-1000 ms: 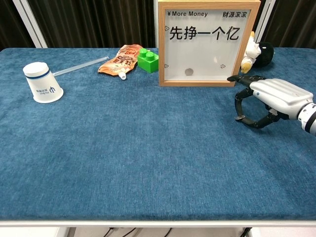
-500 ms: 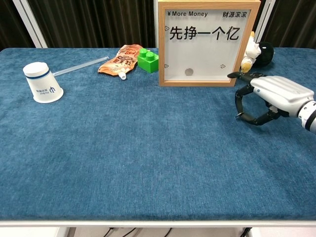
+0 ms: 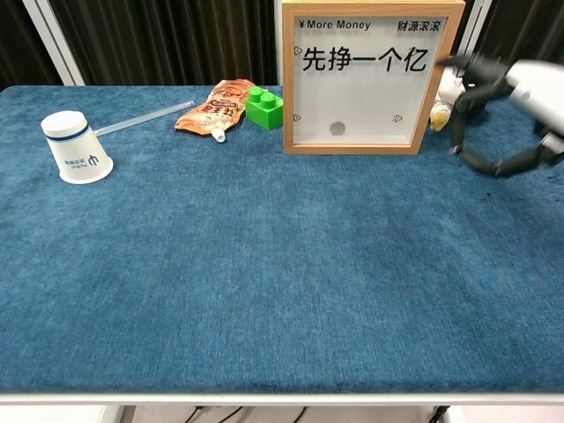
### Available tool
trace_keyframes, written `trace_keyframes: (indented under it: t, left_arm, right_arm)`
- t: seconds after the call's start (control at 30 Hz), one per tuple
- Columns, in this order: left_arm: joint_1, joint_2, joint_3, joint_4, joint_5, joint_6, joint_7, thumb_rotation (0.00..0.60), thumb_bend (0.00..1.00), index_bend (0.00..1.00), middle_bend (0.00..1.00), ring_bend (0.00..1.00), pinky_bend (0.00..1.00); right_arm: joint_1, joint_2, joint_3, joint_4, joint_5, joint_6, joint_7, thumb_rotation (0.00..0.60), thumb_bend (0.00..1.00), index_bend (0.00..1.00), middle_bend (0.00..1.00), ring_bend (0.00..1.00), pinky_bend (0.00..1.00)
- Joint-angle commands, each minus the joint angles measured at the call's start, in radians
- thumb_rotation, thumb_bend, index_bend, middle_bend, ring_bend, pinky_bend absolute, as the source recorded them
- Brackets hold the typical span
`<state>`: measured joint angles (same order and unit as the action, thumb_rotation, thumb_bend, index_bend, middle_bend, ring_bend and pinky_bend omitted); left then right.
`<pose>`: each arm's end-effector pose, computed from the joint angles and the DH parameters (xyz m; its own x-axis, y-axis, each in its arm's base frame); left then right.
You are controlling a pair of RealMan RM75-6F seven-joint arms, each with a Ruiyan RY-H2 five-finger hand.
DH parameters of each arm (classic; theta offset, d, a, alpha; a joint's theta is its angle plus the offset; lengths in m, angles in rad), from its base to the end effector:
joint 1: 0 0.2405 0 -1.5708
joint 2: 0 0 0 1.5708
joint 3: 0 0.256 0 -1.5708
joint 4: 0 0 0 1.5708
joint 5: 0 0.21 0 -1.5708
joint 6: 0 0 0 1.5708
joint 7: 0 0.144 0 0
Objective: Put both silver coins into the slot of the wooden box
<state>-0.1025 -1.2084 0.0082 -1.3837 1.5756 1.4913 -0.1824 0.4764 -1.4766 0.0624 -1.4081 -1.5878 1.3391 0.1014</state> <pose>-0.3385 0.1773 0.1410 0.3644 0.0501 0.9299 0.9292 -0.0859 -0.3595 -0.2075 -0.2813 0.0380 0.2136 -0.0801 0.9736 -0.8823 -0.4437 0.1570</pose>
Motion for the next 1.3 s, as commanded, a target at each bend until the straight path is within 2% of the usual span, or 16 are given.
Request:
trace_keyframes:
  t: [0.03, 0.17, 0.27, 0.4, 0.57, 0.7, 0.9, 1.3]
  left_arm:
    - [0.001, 0.003, 0.002, -0.005, 0.007, 0.005, 0.003, 0.600, 0.00, 0.03, 0.01, 0.00, 0.00]
    - [0.000, 0.007, 0.004, -0.012, 0.017, 0.012, 0.008, 0.600, 0.00, 0.03, 0.01, 0.00, 0.00]
    - [0.000, 0.010, 0.005, -0.019, 0.022, 0.015, 0.013, 0.600, 0.00, 0.03, 0.01, 0.00, 0.00]
    - [-0.003, 0.011, 0.004, -0.027, 0.027, 0.017, 0.023, 0.600, 0.00, 0.03, 0.01, 0.00, 0.00]
    - [-0.009, 0.013, -0.001, -0.038, 0.031, 0.019, 0.040, 0.600, 0.00, 0.03, 0.01, 0.00, 0.00]
    - [-0.012, 0.017, -0.004, -0.046, 0.032, 0.020, 0.050, 0.600, 0.00, 0.03, 0.01, 0.00, 0.00]
    - [-0.013, 0.019, -0.004, -0.052, 0.031, 0.019, 0.054, 0.600, 0.00, 0.03, 0.01, 0.00, 0.00]
    - [-0.014, 0.022, -0.001, -0.054, 0.022, 0.007, 0.047, 0.600, 0.00, 0.03, 0.01, 0.00, 0.00]
  right_arm:
    - [-0.020, 0.122, 0.045, -0.193, -0.035, 0.084, -0.037, 0.600, 0.37, 0.66, 0.06, 0.00, 0.00]
    - [0.013, 0.148, 0.124, -0.254, -0.008, 0.081, -0.107, 0.600, 0.38, 0.67, 0.07, 0.00, 0.00]
    - [0.060, 0.151, 0.200, -0.268, 0.052, 0.042, -0.161, 0.600, 0.38, 0.68, 0.07, 0.00, 0.00]
    - [0.144, 0.149, 0.299, -0.267, 0.171, -0.055, -0.240, 0.600, 0.39, 0.69, 0.07, 0.00, 0.00]
    - [0.246, 0.139, 0.374, -0.244, 0.311, -0.166, -0.372, 0.600, 0.39, 0.69, 0.07, 0.00, 0.00]
    - [0.312, 0.127, 0.407, -0.217, 0.420, -0.227, -0.470, 0.600, 0.39, 0.70, 0.07, 0.00, 0.00]
    - [0.393, 0.089, 0.429, -0.164, 0.601, -0.260, -0.629, 0.600, 0.39, 0.71, 0.08, 0.00, 0.00]
    - [0.489, 0.013, 0.411, -0.051, 0.810, -0.276, -0.749, 0.600, 0.39, 0.74, 0.09, 0.00, 0.00]
